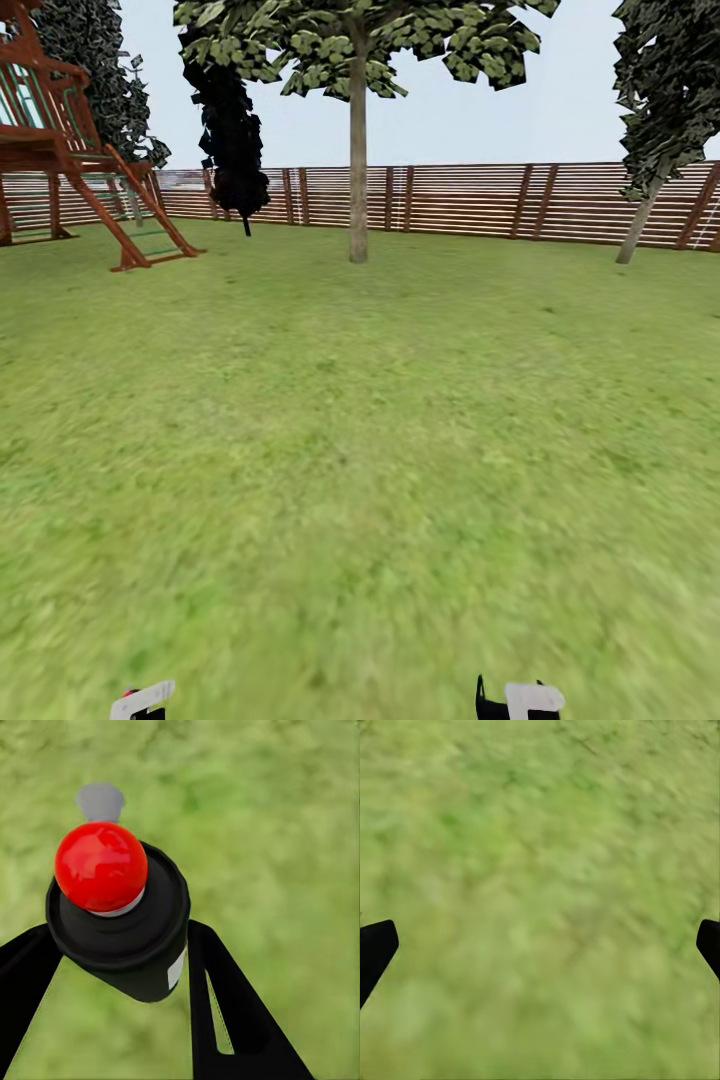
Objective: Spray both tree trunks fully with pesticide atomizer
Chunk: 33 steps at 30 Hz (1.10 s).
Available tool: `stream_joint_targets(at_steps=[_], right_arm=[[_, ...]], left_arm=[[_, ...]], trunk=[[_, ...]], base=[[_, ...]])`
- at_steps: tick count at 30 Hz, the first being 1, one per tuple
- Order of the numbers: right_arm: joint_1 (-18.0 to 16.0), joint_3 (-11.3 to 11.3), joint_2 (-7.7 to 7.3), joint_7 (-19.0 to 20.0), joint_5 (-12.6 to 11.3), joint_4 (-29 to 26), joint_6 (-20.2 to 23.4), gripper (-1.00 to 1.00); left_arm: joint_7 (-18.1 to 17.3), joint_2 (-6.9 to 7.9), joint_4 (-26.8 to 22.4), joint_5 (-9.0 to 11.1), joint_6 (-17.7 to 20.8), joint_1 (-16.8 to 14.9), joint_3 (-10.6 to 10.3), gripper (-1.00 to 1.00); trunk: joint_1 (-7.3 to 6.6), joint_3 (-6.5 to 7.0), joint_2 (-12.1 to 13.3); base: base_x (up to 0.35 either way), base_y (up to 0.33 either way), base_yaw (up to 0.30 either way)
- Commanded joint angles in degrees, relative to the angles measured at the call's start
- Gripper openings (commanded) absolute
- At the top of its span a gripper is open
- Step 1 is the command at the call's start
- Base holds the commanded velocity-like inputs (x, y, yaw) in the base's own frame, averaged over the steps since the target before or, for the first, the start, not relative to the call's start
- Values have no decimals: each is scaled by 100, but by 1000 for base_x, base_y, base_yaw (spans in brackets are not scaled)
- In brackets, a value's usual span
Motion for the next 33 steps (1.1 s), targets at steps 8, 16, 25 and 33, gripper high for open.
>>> stream_joint_targets(at_steps=[8, 16, 25, 33], right_arm=[[-3, -33, 1, -38, 60, 4, -7, 100], [-3, -33, 1, -38, 60, 3, -7, 100], [-3, -34, 1, -39, 59, 4, -7, 100], [-3, -33, 1, -38, 62, 5, -7, 100]], left_arm=[[13, 0, 7, -60, -22, -5, 41, -100], [13, 0, 7, -60, -16, -5, 41, -100], [13, 0, 7, -60, -13, -5, 41, -100], [13, 0, 7, -60, -13, -5, 41, -100]], trunk=[[3, -5, -2], [3, -5, -2], [3, -5, -2], [3, -5, -2]], base=[[339, 120, 0], [339, 120, 0], [338, 116, 0], [338, 113, 0]])
